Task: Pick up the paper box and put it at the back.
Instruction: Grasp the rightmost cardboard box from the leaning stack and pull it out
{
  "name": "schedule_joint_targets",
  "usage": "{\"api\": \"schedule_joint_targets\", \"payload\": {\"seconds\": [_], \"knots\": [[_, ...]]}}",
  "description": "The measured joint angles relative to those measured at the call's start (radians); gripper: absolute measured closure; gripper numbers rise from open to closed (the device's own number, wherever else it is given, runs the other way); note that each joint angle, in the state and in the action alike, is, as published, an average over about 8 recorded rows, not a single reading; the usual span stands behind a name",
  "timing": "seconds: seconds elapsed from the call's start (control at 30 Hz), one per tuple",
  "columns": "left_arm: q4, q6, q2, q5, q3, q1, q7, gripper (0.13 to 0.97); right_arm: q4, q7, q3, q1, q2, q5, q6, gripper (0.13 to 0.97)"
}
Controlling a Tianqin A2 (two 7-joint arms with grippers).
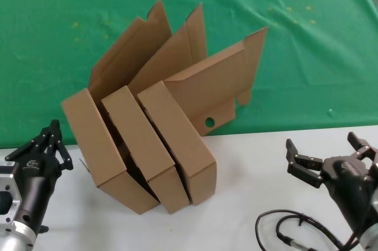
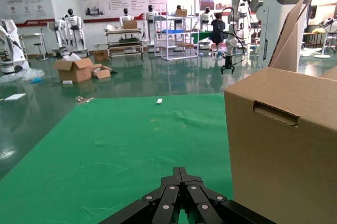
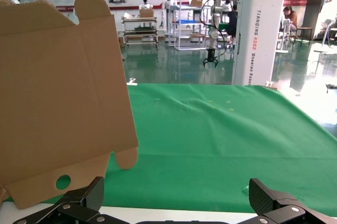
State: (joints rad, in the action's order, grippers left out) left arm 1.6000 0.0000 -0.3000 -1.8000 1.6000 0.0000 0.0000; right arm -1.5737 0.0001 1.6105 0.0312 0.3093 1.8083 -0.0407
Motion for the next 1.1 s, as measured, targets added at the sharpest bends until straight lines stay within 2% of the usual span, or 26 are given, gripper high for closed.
{"api": "schedule_joint_targets", "payload": {"seconds": [0.33, 0.5, 0.77, 0.87, 1.0, 1.1], "knots": [[0.000, 0.000, 0.000, 0.000, 0.000, 0.000, 0.000, 0.910, 0.000, 0.000, 0.000, 0.000, 0.000, 0.000, 0.000, 0.129], [0.000, 0.000, 0.000, 0.000, 0.000, 0.000, 0.000, 0.897, 0.008, -0.033, -0.040, 0.007, -0.024, 0.019, -0.055, 0.129], [0.000, 0.000, 0.000, 0.000, 0.000, 0.000, 0.000, 0.803, 0.053, -0.184, -0.187, 0.047, -0.061, 0.133, -0.285, 0.129], [0.000, 0.000, 0.000, 0.000, 0.000, 0.000, 0.000, 0.739, 0.071, -0.244, -0.246, 0.064, -0.058, 0.190, -0.385, 0.129], [0.000, 0.000, 0.000, 0.000, 0.000, 0.000, 0.000, 0.653, 0.099, -0.292, -0.292, 0.082, -0.015, 0.250, -0.519, 0.129], [0.000, 0.000, 0.000, 0.000, 0.000, 0.000, 0.000, 0.605, 0.120, -0.284, -0.280, 0.093, 0.062, 0.266, -0.615, 0.129]]}}
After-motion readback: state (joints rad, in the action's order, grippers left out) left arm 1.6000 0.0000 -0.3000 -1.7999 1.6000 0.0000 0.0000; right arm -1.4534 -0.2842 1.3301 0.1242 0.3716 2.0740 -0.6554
